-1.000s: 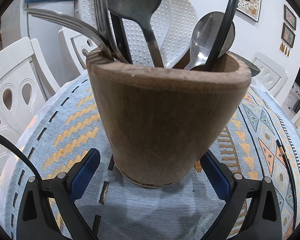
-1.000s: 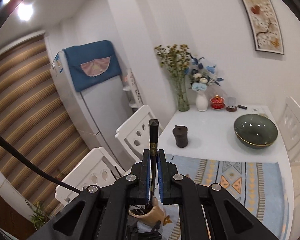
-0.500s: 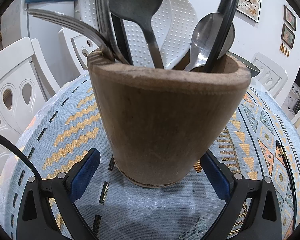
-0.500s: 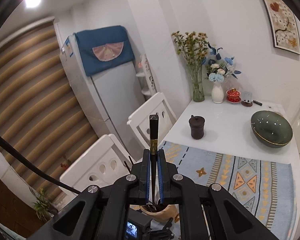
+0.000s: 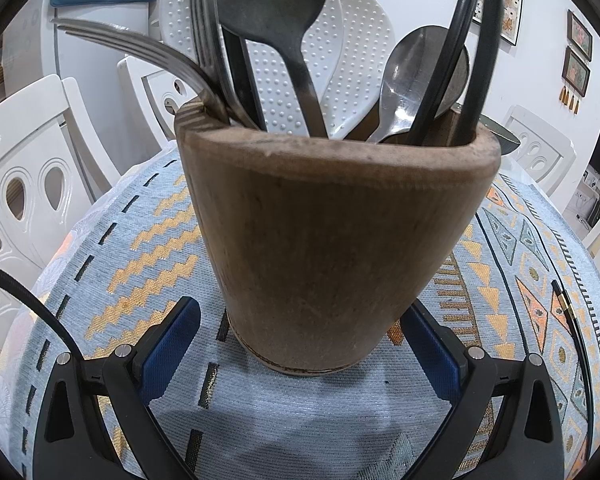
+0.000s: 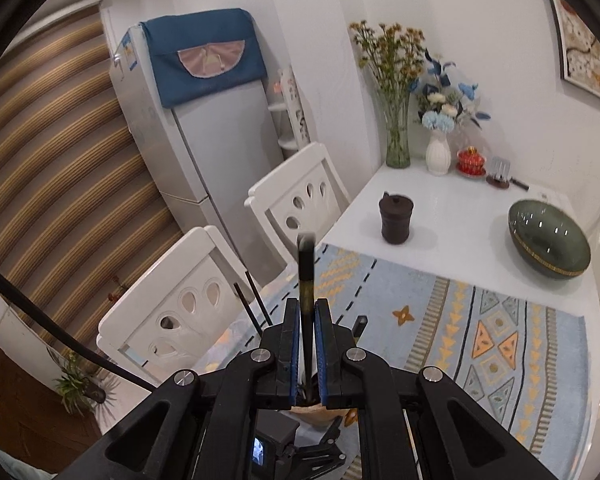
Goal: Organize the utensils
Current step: 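Lower the chopstick into the cup and open the right tool, then move the right tool back over the black chopsticks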
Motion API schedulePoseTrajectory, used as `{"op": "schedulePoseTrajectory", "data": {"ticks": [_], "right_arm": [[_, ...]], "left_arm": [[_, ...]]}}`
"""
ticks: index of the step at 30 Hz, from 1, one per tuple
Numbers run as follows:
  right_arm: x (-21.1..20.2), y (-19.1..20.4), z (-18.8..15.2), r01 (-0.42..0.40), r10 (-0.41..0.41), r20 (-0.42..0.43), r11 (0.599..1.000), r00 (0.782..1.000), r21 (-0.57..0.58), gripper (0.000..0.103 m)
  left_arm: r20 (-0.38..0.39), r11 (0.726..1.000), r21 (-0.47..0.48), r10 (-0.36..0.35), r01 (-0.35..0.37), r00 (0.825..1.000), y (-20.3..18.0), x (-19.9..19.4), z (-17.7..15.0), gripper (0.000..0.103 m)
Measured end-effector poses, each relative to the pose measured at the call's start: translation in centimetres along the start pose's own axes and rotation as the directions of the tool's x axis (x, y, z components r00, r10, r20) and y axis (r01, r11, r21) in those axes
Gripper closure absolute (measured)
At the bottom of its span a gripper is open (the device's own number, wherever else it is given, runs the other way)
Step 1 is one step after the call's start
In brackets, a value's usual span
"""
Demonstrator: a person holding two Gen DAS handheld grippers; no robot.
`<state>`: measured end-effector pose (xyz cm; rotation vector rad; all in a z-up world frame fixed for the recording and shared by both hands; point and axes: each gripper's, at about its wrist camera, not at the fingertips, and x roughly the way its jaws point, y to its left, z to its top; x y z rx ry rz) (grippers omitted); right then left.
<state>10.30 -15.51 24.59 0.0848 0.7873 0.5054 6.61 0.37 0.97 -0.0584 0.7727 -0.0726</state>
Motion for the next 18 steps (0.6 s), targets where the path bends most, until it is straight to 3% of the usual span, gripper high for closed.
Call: {"op": "schedulePoseTrajectory", "data": {"ticks": [3,14,18], "right_arm": [[-0.1,-0.7,0.2,-0.004,0.004,0.001,1.0,1.0,0.031,0.093],[-6.2,-3.4,0.4,0.052,-0.065,0.142,0.994,0.988,0.092,0.086],[-8.5,-4.7,0.1,0.112,-0.128,0.168,0.988,0.977,0.102,0.073]], "left_arm": [[0.001,1.0,-0.002,0.0,0.0,1.0,0.0,-0.2,0.1,0.002],[0.0,1.0,-0.001,0.001,-0.001,1.0,-0.1,-0.3,0.2,0.002],[0.001,1.0,0.0,0.001,-0.001,1.0,-0.1,-0.3,0.2,0.002]]}}
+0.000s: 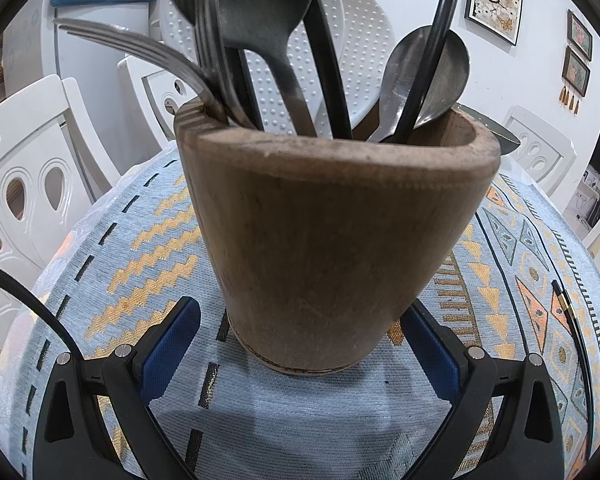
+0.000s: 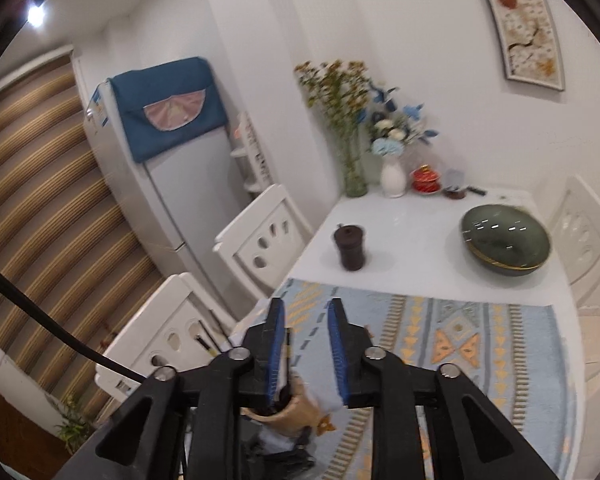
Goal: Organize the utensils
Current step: 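Move the right tool back over the black chopsticks, then grasp one black chopstick with the right tool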
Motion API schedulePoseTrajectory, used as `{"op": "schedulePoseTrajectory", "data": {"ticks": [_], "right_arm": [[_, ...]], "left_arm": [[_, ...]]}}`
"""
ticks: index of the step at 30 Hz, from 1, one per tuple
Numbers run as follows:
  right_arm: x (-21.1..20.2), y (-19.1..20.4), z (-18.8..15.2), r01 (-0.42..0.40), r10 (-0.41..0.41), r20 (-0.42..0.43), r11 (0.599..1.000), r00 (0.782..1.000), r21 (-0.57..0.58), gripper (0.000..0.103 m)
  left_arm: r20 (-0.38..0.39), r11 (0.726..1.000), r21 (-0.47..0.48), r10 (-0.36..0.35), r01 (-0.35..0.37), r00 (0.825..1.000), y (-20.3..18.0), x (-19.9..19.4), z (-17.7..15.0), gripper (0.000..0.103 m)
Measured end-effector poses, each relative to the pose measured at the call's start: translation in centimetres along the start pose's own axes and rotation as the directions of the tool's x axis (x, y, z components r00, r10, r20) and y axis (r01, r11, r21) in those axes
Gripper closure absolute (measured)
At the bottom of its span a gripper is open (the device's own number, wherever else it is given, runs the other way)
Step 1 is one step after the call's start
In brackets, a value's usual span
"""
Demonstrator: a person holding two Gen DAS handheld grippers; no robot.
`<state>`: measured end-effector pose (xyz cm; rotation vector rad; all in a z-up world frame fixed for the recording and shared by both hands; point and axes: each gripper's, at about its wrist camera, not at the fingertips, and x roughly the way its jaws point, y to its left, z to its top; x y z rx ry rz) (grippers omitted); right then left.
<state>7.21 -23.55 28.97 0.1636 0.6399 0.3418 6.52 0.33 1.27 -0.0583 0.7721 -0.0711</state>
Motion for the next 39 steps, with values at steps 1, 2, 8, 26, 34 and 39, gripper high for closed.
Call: {"op": "schedulePoseTrajectory", "data": {"ticks": [1,2,8,26,34,39], "right_arm": [[-0.7,-0.6,-0.1,0.019,-0.019,0.01,1.0,1.0,0.002,0.068],[-1.1,-1.0,-0.2,0.032,-0.032,0.016,0.999,0.999,0.003,0.065],[-2.9,-4.7,-1.9,0.162,-0.162,-0.01,0.986,0.987,0.032,0.054],[6.1,-18.6,-16.2,0.412,-0.25,-0.56,0.892,0.79,0.184,0.063],[8.4,-20.6,-19.3,0.433,-0.214,-0.64,0.877,0.738,0.207,0.07],[9.2,-20.8,-20.3,0.433,-0.21,-0.66,0.88,0.721,0.194,0.071]], "left_arm": [[0.0,1.0,0.0,0.0,0.0,1.0,0.0,0.0,0.0,0.002],[0.0,1.0,0.0,0.0,0.0,1.0,0.0,0.0,0.0,0.002],[0.0,1.0,0.0,0.0,0.0,1.0,0.0,0.0,0.0,0.002],[-0.009,1.0,0.002,0.002,-0.002,1.0,-0.3,0.3,0.1,0.002],[-0.009,1.0,0.002,0.002,-0.002,1.0,-0.3,0.3,0.1,0.002],[-0.01,1.0,0.002,0.002,-0.002,1.0,-0.3,0.3,0.1,0.002]]}}
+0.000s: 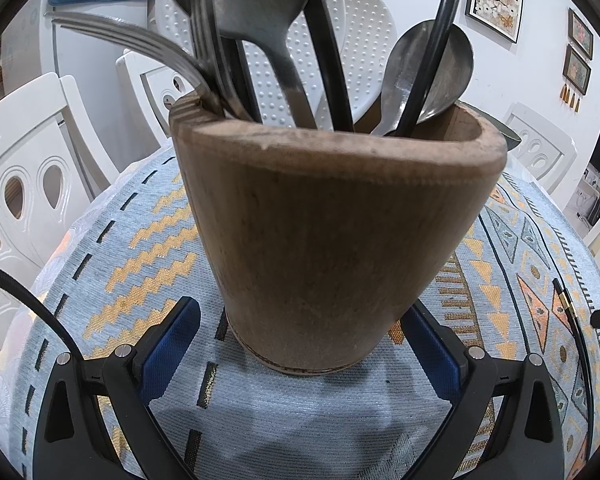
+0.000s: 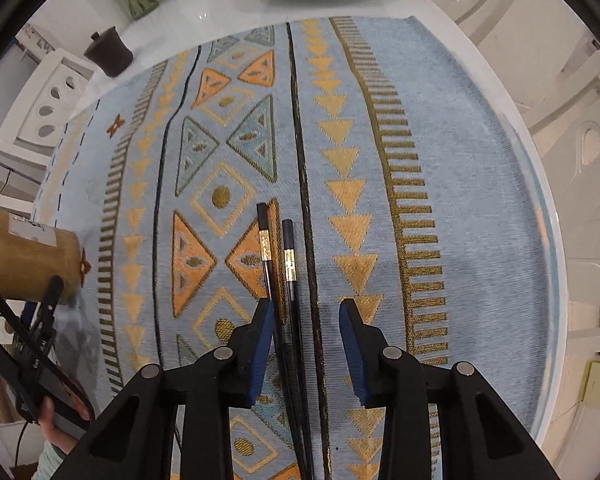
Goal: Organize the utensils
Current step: 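Grasp one black chopstick with the right tool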
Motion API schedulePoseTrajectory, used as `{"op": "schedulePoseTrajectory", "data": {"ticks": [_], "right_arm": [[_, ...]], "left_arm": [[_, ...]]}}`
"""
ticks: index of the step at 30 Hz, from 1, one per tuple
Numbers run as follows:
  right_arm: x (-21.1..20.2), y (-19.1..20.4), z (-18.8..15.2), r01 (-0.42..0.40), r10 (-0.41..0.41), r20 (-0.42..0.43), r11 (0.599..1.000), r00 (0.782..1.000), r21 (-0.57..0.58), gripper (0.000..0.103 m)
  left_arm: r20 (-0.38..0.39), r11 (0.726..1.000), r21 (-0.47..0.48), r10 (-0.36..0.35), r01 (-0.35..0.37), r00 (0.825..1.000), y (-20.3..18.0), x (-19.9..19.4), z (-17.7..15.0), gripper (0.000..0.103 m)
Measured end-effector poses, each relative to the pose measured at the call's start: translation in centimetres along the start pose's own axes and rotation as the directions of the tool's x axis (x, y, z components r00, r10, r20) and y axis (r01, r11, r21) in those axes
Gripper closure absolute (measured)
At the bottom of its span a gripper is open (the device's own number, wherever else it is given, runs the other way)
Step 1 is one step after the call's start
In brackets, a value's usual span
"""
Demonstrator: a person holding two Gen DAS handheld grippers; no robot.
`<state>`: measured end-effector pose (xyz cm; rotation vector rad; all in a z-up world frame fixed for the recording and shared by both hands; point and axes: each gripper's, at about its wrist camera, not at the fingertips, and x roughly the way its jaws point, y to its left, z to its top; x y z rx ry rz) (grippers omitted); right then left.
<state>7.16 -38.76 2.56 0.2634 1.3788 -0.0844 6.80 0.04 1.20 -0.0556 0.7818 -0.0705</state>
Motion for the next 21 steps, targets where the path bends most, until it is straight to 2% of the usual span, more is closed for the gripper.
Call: {"op": "schedulePoseTrajectory", "data": {"ticks": [2,3,5,13,21], "right_arm": [[0.5,-0.1,-0.1,0.002,-0.002,-0.013,1.0,1.0,0.0,0.072],[0.8,0.0,-0.2,-0.005,0.005,-0.021,1.0,1.0,0.0,0.078],[1.2,0.1,-0.3,-0.007,0.007,-0.029,1.0,1.0,-0.003,0.08],[2.8,0.4,-0.3,0.03,-0.031,-0.056,0.999,0.998,-0.013,0.082],[3.7,2.6,0.5,0.138,-0.152,-0.102,0.982,0.983,-0.126,0.082]], "left_arm": [[0.0,1.0,0.0,0.001,-0.001,1.0,0.0,0.0,0.0,0.002],[0.0,1.0,0.0,0.0,0.0,1.0,0.0,0.0,0.0,0.002],[0.0,1.0,0.0,0.0,0.0,1.0,0.0,0.0,0.0,0.002],[0.0,1.0,0.0,0.001,-0.001,1.0,0.0,0.0,0.0,0.002],[0.0,1.0,0.0,0.0,0.0,1.0,0.0,0.0,0.0,0.002]]}}
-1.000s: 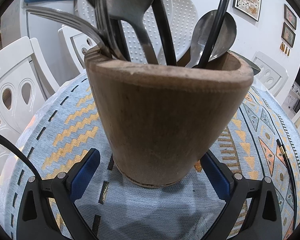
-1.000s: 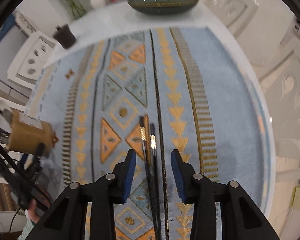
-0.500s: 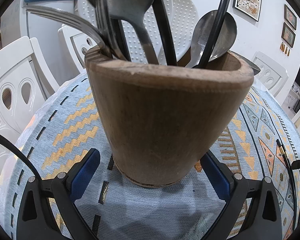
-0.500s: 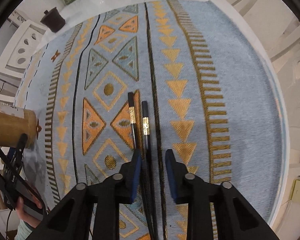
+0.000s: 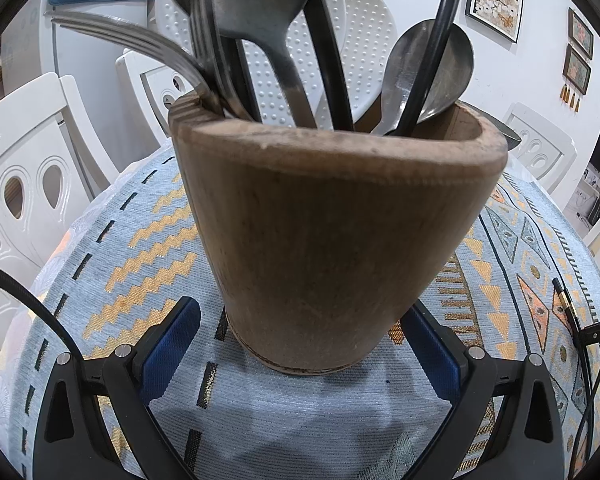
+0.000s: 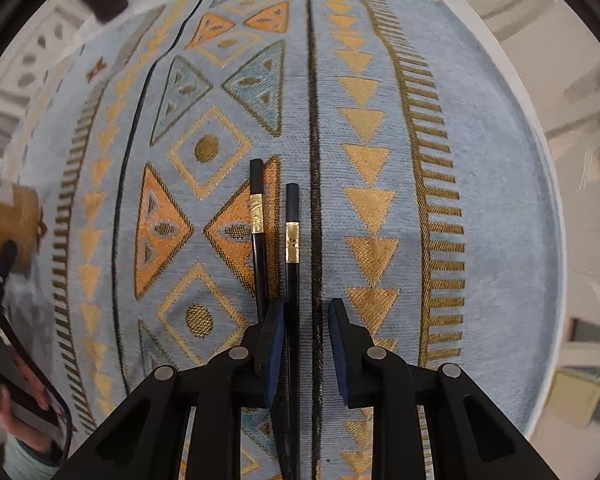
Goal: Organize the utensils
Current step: 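Grasp one black chopstick with the right tool, then lift the black chopstick with the right tool and carry it over the cup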
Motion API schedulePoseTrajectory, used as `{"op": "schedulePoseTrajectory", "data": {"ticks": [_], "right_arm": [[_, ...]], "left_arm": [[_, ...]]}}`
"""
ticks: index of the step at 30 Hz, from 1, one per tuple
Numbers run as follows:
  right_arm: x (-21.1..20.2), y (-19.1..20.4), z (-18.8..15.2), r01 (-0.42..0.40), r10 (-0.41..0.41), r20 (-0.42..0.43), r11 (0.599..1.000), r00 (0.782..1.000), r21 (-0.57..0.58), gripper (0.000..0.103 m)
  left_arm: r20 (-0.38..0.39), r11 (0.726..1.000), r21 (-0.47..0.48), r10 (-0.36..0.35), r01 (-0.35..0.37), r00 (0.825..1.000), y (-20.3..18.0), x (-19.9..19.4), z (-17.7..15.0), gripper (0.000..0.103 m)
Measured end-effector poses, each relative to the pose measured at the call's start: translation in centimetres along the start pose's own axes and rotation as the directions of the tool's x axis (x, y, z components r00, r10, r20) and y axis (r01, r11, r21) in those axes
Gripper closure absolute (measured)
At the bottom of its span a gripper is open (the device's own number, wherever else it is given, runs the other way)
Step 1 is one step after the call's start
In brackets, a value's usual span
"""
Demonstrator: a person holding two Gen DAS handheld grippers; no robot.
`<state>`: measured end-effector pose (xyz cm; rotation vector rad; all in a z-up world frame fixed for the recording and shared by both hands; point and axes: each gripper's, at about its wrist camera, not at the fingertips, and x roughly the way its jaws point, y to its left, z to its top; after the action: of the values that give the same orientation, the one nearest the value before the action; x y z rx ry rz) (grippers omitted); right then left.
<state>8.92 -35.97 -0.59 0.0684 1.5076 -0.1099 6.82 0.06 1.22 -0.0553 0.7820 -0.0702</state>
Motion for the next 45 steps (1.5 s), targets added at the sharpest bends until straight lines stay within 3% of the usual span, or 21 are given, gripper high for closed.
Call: {"op": "schedulePoseTrajectory", "data": {"ticks": [3,11,16,22,29,34,37,43,45], "right_arm": [[0.1,1.0,0.4,0.027,-0.027,-0.008,0.999,1.0,-0.025,0.082],[-0.1,3.5,-0.6,0.099,-0.095,0.063,0.994,0.993,-0.057,0.095],[-0.8,3.5,-0.8,0.083,-0.08,0.096,0.996,0.992,-0.027,0.097],[-5.7,3.4,-2.6,0.115,-0.106,0.237,0.993,0.966,-0.024,0.097],[-11.0,4.0,-3.0,0.047,-0.035,0.373,0.999,0.927,-0.024,0.097],[-14.4,4.0,-2.7,-0.044,0.058,0.467,0.998,0.883,-0.04,0.097],[-16.9,4.9,-2.8,-0.065,0.087,0.53,0.996,0.844,-0.06,0.097],[-22.4,6.9,-2.8,-0.098,0.156,0.65,0.987,0.744,-0.125,0.097],[-24.6,7.8,-2.9,-0.108,0.19,0.688,0.981,0.7,-0.161,0.097]], "left_arm": [[0.0,1.0,0.0,0.0,0.0,1.0,0.0,0.0,0.0,0.002],[0.0,1.0,0.0,0.0,0.0,1.0,0.0,0.0,0.0,0.002],[0.0,1.0,0.0,0.0,0.0,1.0,0.0,0.0,0.0,0.002],[0.0,1.0,0.0,0.0,0.0,1.0,0.0,0.0,0.0,0.002],[0.001,1.0,0.0,0.0,0.0,1.0,0.0,0.0,0.0,0.002],[0.0,1.0,0.0,0.0,0.0,1.0,0.0,0.0,0.0,0.002],[0.0,1.0,0.0,0.0,0.0,1.0,0.0,0.0,0.0,0.002],[0.001,1.0,0.0,-0.001,0.001,1.0,0.0,0.0,0.0,0.002],[0.0,1.0,0.0,0.0,0.0,1.0,0.0,0.0,0.0,0.002]]}}
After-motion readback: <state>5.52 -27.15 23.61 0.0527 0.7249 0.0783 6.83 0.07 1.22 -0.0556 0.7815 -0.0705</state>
